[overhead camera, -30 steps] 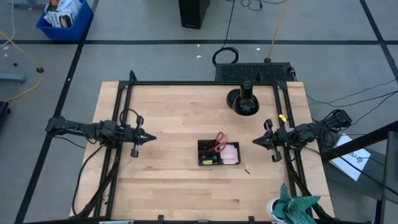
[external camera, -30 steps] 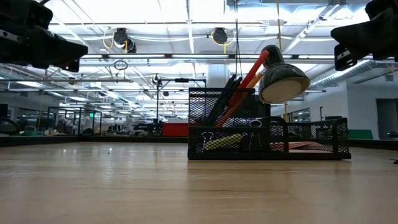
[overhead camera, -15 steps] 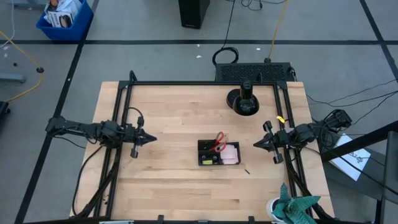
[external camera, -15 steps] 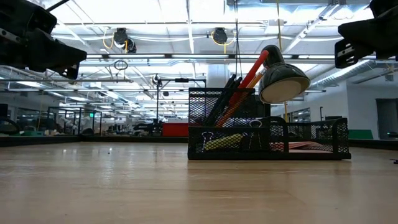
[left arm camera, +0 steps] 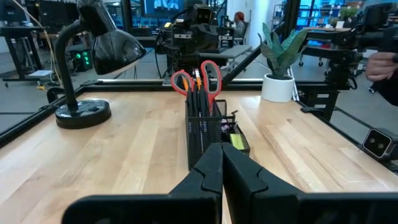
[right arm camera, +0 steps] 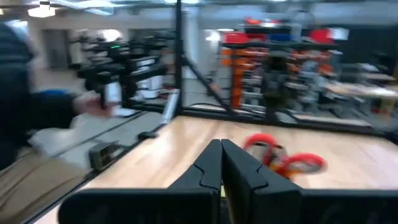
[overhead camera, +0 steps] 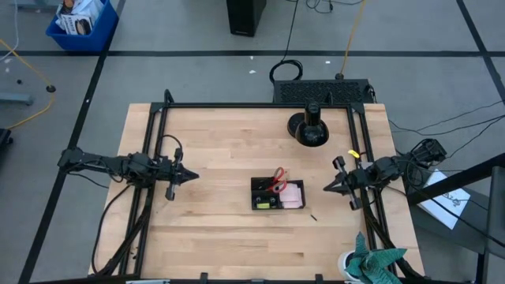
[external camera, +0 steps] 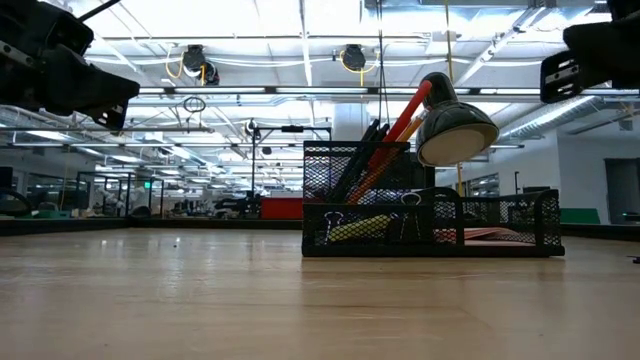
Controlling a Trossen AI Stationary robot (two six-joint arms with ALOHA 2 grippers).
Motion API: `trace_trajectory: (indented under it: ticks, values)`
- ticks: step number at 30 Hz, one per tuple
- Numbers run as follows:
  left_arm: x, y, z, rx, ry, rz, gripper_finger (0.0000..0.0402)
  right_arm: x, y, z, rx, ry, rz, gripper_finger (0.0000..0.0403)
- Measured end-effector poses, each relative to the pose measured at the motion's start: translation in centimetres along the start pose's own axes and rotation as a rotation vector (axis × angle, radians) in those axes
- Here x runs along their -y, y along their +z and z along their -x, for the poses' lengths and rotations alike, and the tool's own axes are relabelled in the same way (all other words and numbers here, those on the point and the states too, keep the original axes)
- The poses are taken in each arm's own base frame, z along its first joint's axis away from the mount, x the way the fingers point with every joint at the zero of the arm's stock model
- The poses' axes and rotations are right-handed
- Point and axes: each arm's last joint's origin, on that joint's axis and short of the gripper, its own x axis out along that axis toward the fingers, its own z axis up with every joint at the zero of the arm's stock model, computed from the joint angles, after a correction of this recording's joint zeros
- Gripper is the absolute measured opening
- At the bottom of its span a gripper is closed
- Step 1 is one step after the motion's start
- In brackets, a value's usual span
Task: Pick and place office supplies into organizer
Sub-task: Return to Home Position
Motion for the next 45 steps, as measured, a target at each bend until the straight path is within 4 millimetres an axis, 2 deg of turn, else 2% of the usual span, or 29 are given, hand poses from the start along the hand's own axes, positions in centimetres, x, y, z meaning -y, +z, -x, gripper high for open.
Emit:
trace_trajectory:
  ticks: [5,16,45]
  values:
    - [0.0,0.0,0.0,0.000,0.000,0.000,0.0006,0.5,0.0,0.0,0.002,-0.161,-0.094,0.0000]
    - [0.0,0.0,0.0,0.000,0.000,-0.001,0.0006,0.5,1.0,0.1,0.104,-0.156,-0.129,0.0000]
    - [0.0,0.0,0.0,0.000,0.000,-0.001,0.0006,0.5,1.0,0.1,0.106,-0.154,-0.124,0.0000]
